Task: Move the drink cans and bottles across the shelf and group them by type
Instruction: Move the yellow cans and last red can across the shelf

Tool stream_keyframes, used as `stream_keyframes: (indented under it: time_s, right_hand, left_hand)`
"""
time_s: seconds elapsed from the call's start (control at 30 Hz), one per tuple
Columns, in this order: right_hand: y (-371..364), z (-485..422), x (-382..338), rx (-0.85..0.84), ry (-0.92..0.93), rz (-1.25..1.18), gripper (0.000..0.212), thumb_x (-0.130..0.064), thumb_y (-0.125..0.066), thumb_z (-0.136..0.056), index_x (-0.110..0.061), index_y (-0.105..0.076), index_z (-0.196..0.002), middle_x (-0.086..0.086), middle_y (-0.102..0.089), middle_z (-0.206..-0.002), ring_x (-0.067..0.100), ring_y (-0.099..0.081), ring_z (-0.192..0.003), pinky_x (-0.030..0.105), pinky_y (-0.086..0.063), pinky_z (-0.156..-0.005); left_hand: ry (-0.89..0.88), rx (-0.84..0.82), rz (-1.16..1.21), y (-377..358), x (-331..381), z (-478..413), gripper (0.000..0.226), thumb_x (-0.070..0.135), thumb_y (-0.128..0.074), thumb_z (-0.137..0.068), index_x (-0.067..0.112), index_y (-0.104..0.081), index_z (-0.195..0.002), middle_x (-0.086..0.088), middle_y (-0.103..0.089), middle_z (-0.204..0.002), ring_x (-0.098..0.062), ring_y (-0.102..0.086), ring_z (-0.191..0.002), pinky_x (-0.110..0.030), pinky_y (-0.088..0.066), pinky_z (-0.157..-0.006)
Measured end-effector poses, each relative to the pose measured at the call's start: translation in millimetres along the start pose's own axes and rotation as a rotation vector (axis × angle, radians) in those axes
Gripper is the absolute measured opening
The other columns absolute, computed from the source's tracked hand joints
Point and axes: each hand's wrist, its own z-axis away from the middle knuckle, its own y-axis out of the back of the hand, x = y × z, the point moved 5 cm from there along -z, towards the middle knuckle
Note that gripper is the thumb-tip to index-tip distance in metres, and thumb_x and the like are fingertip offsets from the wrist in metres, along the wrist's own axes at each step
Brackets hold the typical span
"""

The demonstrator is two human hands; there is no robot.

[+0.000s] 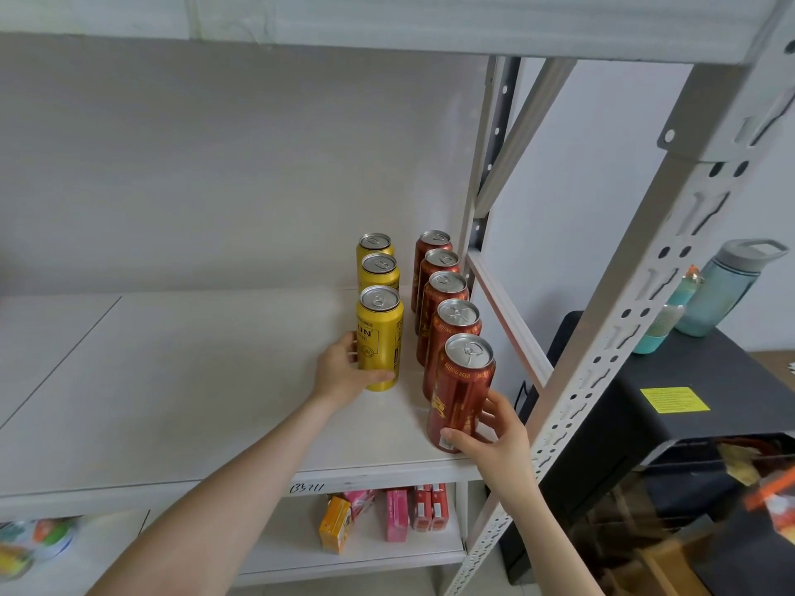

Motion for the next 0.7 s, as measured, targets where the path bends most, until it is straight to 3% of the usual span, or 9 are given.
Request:
stream_keyframes:
  time_s: [0.17, 0.43, 0.7]
  right_hand:
    - [0, -1, 0, -0.009, 0.002, 0.009, 0.065, -0.024, -0.09, -0.065, -0.042, -0.055, -0.117, -0.023, -0.065, -0.112, -0.005, -0.059, -0.106, 0.009, -0.051, -0.07]
    - [1, -2, -1, -0.01, -0.009, 0.01, 0.067, -0.021, -0.09, -0.065, -0.037, -0.055, -0.12, -0.016, -0.065, -0.114, -0.005, -0.059, -0.106, 0.009, -0.049, -0.073]
    - [1, -2, 0, -0.004, -0.025, 0.02, 0.066, -0.026, -0.09, -0.066, -0.044, -0.054, -0.118, -0.028, -0.063, -0.11, -0.009, -0.057, -0.104, 0.008, -0.047, -0.074]
  left_hand:
    - [0.002, 0.006, -0.003, -3, 1, -11, 0.072, 0.024, -0.096, -0.055, 0.022, -0.059, -0.117, 0.007, -0.063, -0.102, -0.012, -0.061, -0.09, -0.011, -0.043, -0.065]
    - [0.015, 0.026, -0.03, -4, 1, -23, 0.07, 0.025, -0.095, -0.055, 0.019, -0.059, -0.114, 0.005, -0.062, -0.102, -0.015, -0.061, -0.089, -0.014, -0.043, -0.063]
    - [0.014, 0.016, -0.037, -4, 2, -22, 0.065, 0.027, -0.095, -0.056, 0.028, -0.055, -0.108, 0.009, -0.061, -0.1, -0.004, -0.059, -0.08, -0.009, -0.041, -0.06]
